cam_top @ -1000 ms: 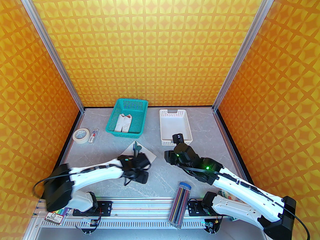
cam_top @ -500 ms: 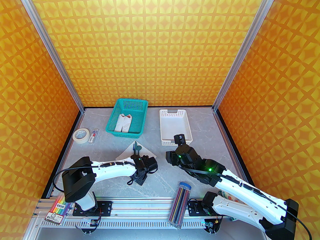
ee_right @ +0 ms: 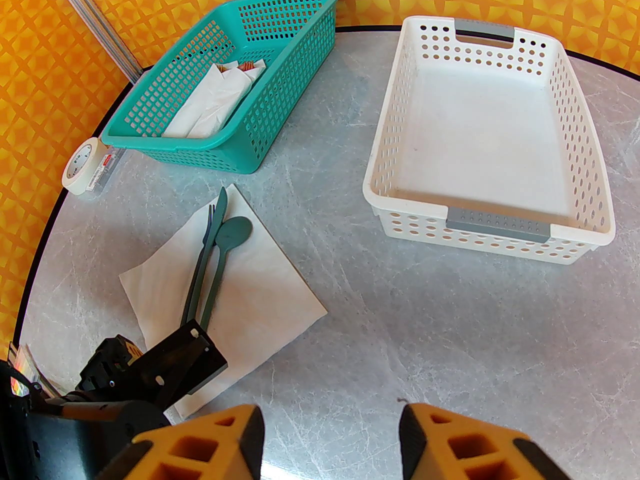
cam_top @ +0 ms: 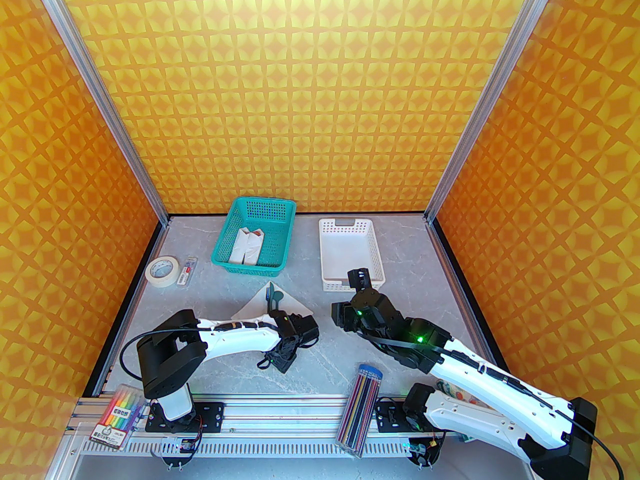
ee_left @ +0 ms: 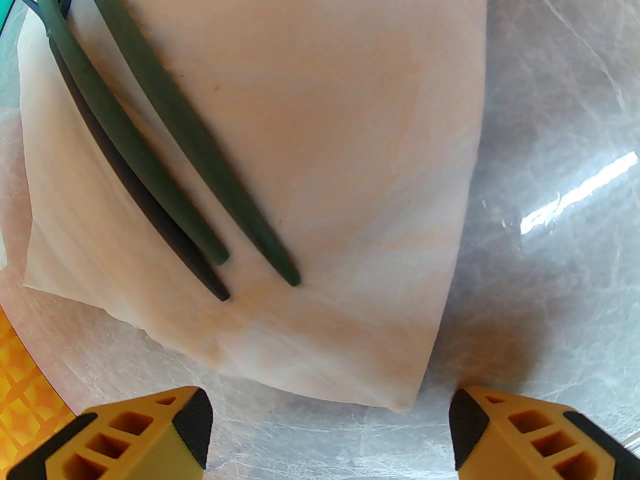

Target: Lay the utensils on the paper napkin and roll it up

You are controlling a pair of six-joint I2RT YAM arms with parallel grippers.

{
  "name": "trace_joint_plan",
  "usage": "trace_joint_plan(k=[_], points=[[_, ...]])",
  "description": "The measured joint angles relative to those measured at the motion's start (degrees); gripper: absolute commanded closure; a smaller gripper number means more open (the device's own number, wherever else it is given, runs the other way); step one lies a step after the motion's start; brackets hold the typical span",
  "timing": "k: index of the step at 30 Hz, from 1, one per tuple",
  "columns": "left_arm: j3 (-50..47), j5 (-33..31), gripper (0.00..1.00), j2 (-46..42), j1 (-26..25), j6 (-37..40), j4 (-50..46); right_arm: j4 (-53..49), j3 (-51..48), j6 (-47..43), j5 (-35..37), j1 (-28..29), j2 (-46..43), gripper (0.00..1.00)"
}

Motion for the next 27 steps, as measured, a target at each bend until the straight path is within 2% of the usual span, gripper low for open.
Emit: trace_joint_plan(k=[10, 20, 27], points=[[0.02, -2.12, 0.16, 0.0, 0.09, 1.09, 0.15, -1.2, 0.0, -0.02, -0.04, 0.0, 0.0, 0.5], [0.02, -5.44, 0.16, 0.0, 2.47, 2.36, 0.44, -1.25, -0.11, -0.02, -0.74, 0.0, 0.02, 0.5], [0.02, -5.84, 0.16, -1.09, 3.13, 3.26, 1.49, -1.2, -1.55, -0.02, -3.13, 0.0, 0.11, 0.5]])
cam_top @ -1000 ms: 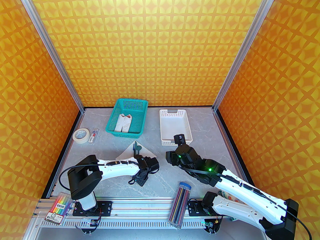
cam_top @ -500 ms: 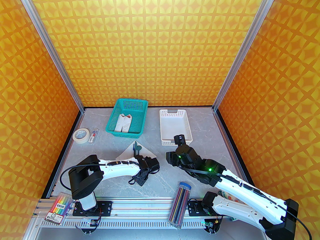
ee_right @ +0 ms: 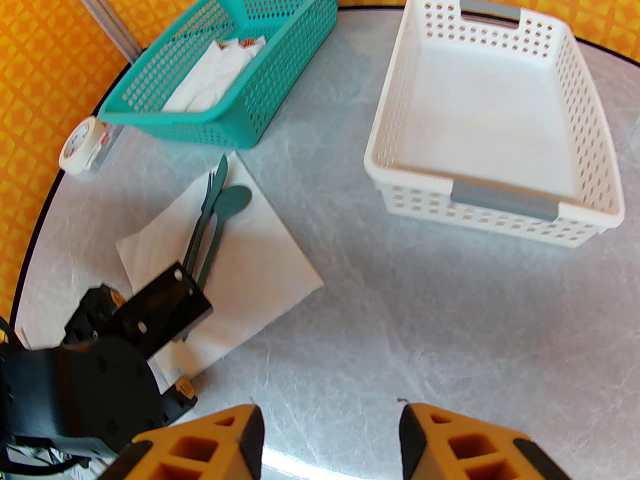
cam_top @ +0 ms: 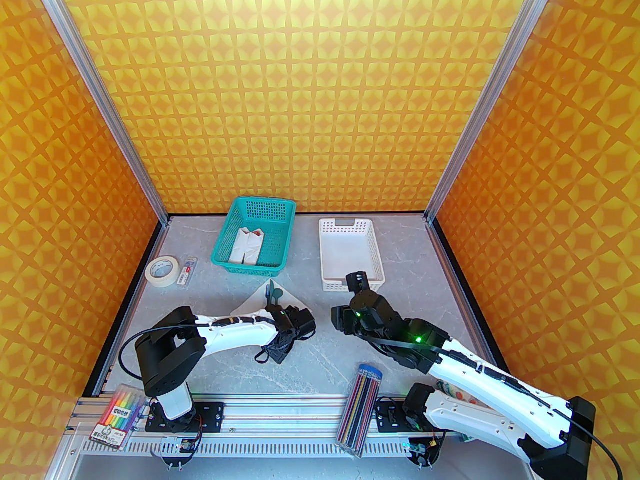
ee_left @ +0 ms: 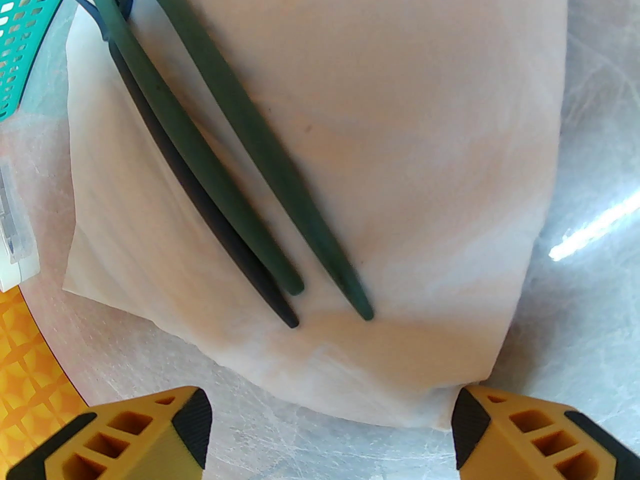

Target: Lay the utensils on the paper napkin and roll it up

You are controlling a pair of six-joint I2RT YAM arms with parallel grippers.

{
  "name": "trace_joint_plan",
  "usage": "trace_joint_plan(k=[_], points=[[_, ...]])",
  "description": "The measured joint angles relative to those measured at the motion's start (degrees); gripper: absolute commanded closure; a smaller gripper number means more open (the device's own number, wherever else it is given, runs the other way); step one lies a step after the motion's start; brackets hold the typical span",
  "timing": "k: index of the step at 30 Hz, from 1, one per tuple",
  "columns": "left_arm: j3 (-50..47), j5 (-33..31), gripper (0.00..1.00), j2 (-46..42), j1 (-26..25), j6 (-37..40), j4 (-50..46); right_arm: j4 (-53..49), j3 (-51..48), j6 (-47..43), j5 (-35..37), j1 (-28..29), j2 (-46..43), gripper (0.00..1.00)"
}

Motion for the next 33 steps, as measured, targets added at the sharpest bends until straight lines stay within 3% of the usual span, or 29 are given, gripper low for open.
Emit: trace_joint_plan(k=[10, 14, 19, 33], points=[[-1.31, 1.09, 0.15, -5.75, 0.7, 0.96, 0.74, 1.09, -1.7, -0.02, -4.5, 0.0, 1.22, 0.5], [-3.98, 2.58, 0.1, -8.7, 0.7, 2.29, 1.2, 1.75, -1.7, -0.04, -4.87, 0.0, 1.55, 0.5], [-5.9, 4.57, 0.3, -9.14, 0.61, 5.16, 2.29, 1.99, -1.7, -0.22, -4.98, 0.0, 1.81, 0.5], [-5.9, 9.4, 0.48, -7.5, -0.87, 9.03, 5.64, 1.97, -1.84, -0.39, -4.98, 0.0, 1.86, 0.5]])
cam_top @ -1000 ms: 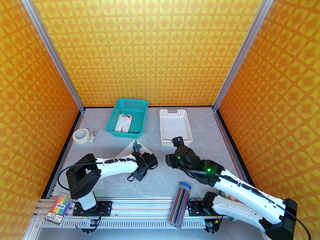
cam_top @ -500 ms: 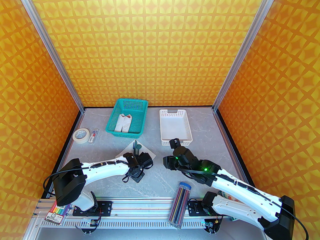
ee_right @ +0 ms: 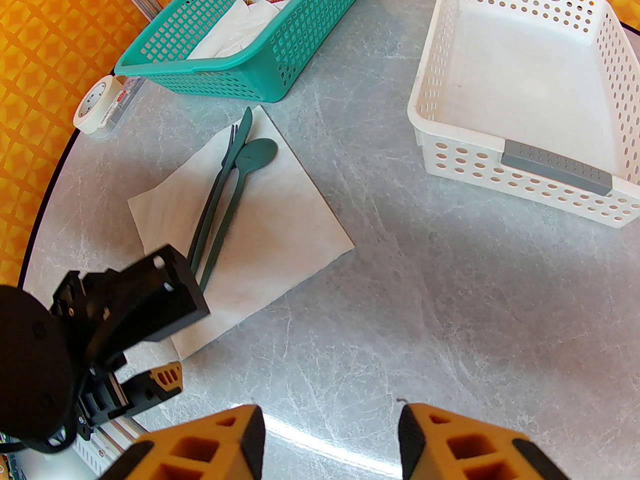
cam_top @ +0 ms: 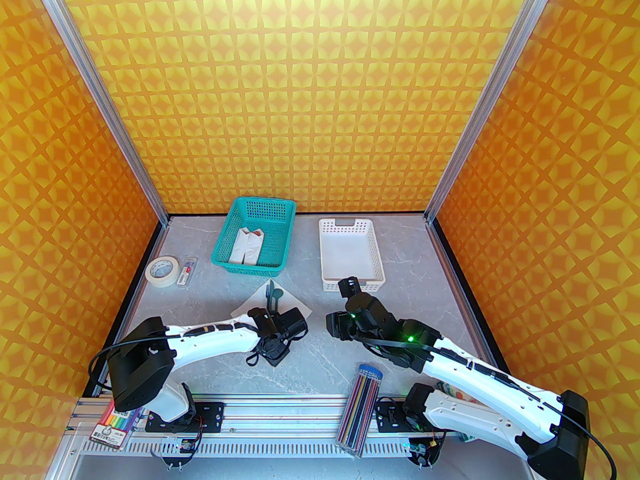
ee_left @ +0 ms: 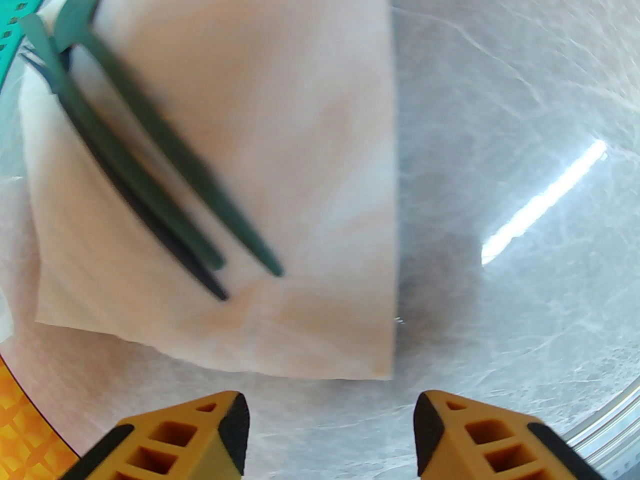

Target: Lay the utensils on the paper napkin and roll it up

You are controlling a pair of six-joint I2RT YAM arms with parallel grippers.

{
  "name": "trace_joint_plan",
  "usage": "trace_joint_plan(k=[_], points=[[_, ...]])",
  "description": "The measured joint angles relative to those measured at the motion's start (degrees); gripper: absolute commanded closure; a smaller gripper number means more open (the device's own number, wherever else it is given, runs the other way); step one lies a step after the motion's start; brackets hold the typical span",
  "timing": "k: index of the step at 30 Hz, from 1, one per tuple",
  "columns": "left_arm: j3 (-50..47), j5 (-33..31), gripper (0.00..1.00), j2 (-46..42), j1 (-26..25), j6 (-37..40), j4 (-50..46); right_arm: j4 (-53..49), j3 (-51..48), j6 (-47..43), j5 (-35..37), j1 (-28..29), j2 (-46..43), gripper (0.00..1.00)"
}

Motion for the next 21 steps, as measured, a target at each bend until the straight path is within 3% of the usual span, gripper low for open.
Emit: trace_joint_plan(k=[12, 21], points=[[0.0, 1.03, 0.62, 3.28, -0.92, -0.68, 0.79, 0.0, -0.26, 0.0, 0.02, 0.0, -0.02, 0.5], [0.02, 1.14, 0.65, 4.66, -0.92, -0.79, 1.62, -0.02, -0.42, 0.0, 0.04, 0.0, -0.02, 0.5]])
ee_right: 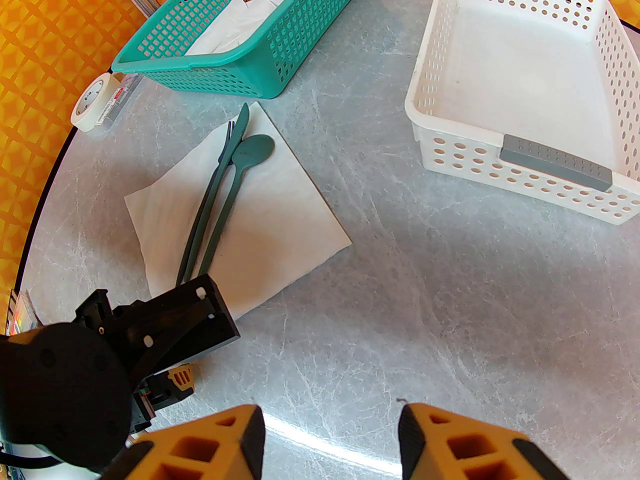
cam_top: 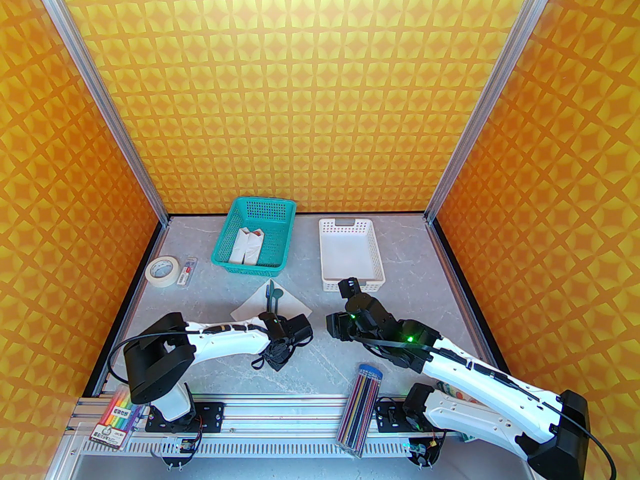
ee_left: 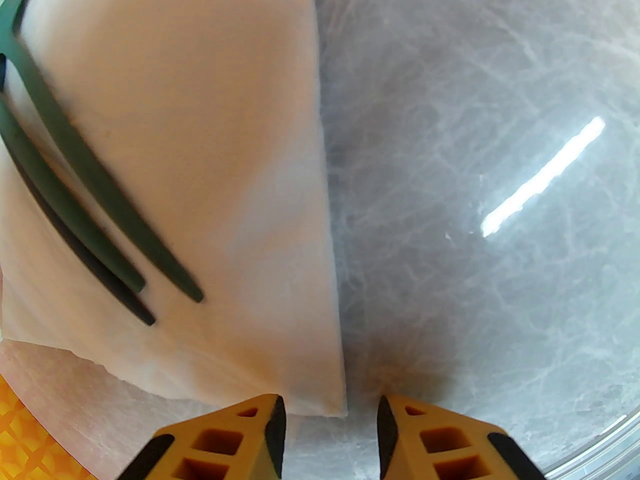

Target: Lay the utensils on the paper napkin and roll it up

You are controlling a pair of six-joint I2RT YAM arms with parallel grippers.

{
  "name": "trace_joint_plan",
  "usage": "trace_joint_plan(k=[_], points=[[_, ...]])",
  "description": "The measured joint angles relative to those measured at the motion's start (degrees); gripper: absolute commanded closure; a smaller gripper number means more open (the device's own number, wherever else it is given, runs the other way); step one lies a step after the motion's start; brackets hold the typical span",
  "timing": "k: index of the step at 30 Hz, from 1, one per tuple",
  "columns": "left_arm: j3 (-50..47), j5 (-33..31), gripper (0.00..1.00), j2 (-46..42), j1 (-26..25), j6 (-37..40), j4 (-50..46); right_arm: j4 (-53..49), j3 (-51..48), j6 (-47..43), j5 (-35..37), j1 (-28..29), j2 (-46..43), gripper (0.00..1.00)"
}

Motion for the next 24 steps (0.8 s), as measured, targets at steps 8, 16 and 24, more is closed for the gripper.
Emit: trace_joint_plan(k=[8, 16, 24], points=[[0.11, 0.26, 0.68, 0.24, -0.11, -1.68, -0.13, 0.0, -0.07, 0.0, 0.0, 0.0, 0.0, 0.5], [1.03, 1.09, 0.68, 1.18, 0.24, -3.04, -1.09, -0.02, -0.09, 0.0, 0.02, 0.0, 0.0, 0.5], [1.18, 6.25, 0.69, 1.18, 3.54, -3.45, -1.27, -0.02, -0.09, 0.0, 0.04, 0.0, 0.0, 0.5]])
